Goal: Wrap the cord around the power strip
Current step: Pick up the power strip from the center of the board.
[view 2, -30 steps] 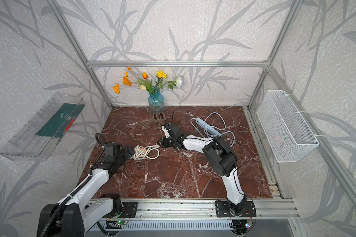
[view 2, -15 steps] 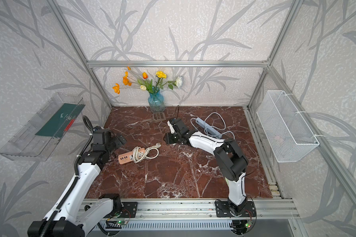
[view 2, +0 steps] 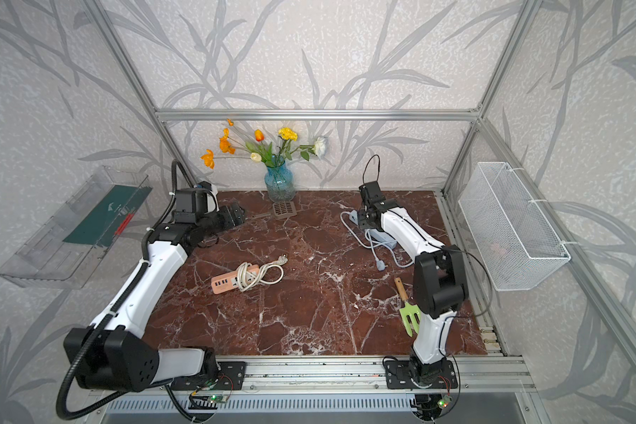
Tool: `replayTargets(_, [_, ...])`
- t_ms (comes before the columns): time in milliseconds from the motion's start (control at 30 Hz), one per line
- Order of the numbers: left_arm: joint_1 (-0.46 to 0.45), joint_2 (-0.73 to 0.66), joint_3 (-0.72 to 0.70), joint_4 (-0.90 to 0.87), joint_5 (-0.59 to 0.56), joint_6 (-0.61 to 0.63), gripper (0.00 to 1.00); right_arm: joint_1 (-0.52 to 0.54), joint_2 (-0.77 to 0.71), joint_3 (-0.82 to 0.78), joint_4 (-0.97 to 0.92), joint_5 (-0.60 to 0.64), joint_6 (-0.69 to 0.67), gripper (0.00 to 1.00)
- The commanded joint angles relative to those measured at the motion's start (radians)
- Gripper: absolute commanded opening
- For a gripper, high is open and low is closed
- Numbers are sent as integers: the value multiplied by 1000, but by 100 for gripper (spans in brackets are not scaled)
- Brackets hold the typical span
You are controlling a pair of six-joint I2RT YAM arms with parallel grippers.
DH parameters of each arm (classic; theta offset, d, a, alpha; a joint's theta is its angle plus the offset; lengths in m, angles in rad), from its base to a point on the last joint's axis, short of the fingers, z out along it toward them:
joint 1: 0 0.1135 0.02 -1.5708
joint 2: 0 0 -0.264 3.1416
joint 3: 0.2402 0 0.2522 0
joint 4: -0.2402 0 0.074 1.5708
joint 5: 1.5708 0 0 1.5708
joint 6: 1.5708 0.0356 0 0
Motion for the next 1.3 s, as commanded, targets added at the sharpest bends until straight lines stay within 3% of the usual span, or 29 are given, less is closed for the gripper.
replayTargets(0, [-43, 60, 88, -33, 111, -4, 77, 32, 174, 229, -108, 36, -157, 68])
replayTargets(133, [-179, 52, 102, -69, -58, 141, 76, 31, 399, 587, -273, 31, -281, 68])
replayTargets(233, [-217, 37, 98, -61, -72, 172, 78, 31, 552, 817, -399, -23, -375, 65])
replayTargets(567, [-227, -37, 58, 12, -32, 163, 78, -17, 614, 762, -372, -140, -445, 60])
replayTargets(767, [-231, -58, 35, 43, -33, 156, 77, -38, 601, 653, -382, -143, -447, 61])
replayTargets(900, [-241, -46, 49, 42, -15, 140, 73, -45, 659, 746, -393, -115, -413, 61])
replayTargets(967, [-252, -50, 52, 37, -21, 146, 71, -44, 666, 757, -377, -121, -384, 56])
replayTargets(1033, [-263, -54, 53, 34, -30, 152, 69, -37, 672, 781, -378, -113, -365, 43])
replayTargets(1133, [-289, -55, 50, 46, -36, 157, 68, -29, 631, 820, -392, -213, -261, 25])
replayTargets(1267, [-346, -61, 34, 91, -61, 174, 69, 6, 403, 675, -180, -305, -136, 11])
